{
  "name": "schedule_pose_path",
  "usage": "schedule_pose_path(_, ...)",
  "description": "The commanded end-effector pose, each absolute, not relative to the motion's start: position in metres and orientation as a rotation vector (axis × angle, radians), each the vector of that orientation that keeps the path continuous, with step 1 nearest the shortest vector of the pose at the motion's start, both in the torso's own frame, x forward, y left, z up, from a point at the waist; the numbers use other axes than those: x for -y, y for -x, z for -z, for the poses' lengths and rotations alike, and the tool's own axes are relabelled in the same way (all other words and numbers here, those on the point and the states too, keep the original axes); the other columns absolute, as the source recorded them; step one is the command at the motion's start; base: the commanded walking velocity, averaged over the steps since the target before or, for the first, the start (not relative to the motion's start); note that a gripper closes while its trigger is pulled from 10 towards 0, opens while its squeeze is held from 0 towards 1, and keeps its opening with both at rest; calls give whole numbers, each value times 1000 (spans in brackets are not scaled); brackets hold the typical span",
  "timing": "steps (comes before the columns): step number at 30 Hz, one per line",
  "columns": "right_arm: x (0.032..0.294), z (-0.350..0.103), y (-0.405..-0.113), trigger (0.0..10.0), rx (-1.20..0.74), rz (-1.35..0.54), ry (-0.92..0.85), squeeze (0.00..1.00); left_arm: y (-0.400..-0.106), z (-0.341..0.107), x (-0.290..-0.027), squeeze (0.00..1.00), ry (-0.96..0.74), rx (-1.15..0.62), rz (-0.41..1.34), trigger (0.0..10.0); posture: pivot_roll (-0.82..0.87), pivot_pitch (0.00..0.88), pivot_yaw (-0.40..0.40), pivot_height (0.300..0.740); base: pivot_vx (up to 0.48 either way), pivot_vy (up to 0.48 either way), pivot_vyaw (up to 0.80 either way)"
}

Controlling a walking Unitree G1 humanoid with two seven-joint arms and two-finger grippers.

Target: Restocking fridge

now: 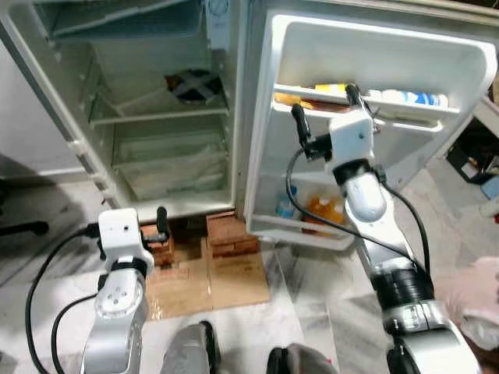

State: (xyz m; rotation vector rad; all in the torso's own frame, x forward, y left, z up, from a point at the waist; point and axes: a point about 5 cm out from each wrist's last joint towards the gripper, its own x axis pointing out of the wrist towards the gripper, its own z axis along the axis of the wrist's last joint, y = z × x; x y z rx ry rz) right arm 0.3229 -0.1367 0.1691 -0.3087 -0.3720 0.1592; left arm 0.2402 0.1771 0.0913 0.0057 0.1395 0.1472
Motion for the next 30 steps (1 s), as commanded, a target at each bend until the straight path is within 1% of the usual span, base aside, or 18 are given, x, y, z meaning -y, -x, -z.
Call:
schedule_pose_path(1, 137, -173, -317, 10000, 368, -143, 290, 0, -242, -91, -174, 0, 2, -136, -129, 10000, 88, 83, -30, 740, 0, 0, 0)
schedule_pose_path(3, 137, -169, -314, 10000, 347, -137, 275, 0, -244, -92, -174, 0, 7, -132, -121, 10000, 79, 82, -25, 740, 0, -122, -231)
schedule_pose_path(6, 136, -168, -310, 10000, 348, -144, 289, 0, -247, -93, -174, 0, 7, -125, -123, 10000, 79, 82, -25, 740, 0, -390, -587)
schedule_pose_path(13, 139, -171, -307, 10000, 312, -140, 306, 0, -248, -93, -173, 0, 10, -120, -120, 10000, 70, 86, -23, 740, 0, -480, 0)
schedule_pose_path(18, 145, -164, -308, 10000, 264, -126, 311, 0, -248, -91, -174, 0, 8, -125, -126, 10000, 71, 89, -25, 740, 0, -475, 0)
schedule_pose_path(28, 156, -141, -309, 10000, 134, -117, 277, 0, -248, -90, -176, 0, -8, -126, -143, 10000, 71, 93, -27, 740, 0, 0, 0)
schedule_pose_path(30, 158, -139, -311, 10000, 123, -108, 267, 0, -247, -90, -178, 0, -14, -123, -145, 10000, 72, 95, -26, 740, 0, -349, 0)
